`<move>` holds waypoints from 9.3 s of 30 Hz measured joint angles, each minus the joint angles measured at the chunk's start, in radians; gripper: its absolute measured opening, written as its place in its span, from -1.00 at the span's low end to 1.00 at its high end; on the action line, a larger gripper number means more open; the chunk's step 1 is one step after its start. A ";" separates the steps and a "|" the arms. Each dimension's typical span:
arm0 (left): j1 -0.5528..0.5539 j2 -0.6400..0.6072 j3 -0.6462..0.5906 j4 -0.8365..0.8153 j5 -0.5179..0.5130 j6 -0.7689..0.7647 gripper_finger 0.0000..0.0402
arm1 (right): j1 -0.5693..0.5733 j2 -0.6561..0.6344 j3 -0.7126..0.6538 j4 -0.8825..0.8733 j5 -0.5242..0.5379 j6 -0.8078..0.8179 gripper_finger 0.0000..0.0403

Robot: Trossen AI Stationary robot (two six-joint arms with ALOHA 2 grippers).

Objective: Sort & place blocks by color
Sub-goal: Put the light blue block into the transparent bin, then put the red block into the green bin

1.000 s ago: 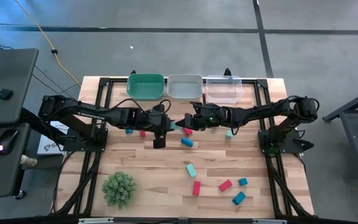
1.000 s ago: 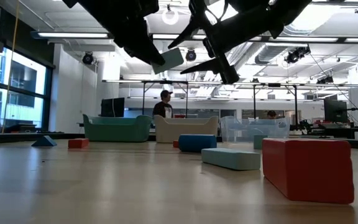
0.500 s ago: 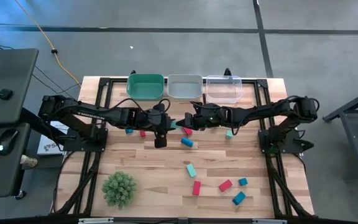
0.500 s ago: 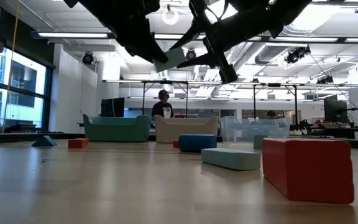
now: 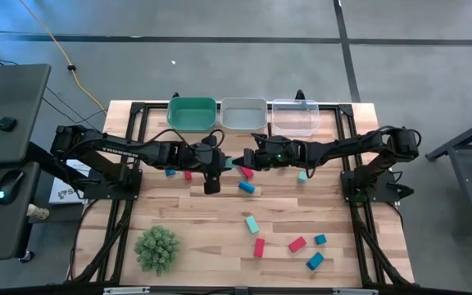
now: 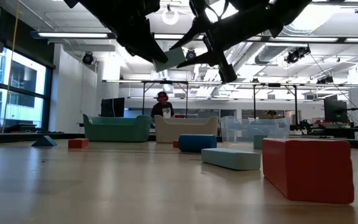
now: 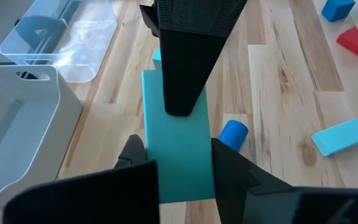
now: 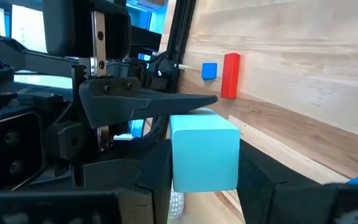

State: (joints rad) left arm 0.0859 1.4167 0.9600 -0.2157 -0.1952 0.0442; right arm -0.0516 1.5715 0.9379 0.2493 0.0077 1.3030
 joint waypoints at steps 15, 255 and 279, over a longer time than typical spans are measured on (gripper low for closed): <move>0.013 -0.009 0.001 -0.001 0.040 -0.050 -0.23 | -0.025 -0.018 0.000 -0.095 -0.003 -0.069 -0.41; 0.367 -0.047 0.000 -0.030 0.164 -0.280 -0.06 | 0.741 0.349 0.370 -1.255 0.009 -0.713 -0.46; 0.373 -0.047 0.000 -0.035 0.433 -0.564 -0.06 | 0.374 0.346 0.709 -1.434 0.277 -0.542 -0.46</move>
State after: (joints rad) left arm 0.4585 1.3697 0.9600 -0.2508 0.2382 -0.5199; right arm 0.3228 1.9179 1.6470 -1.1849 0.2850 0.7608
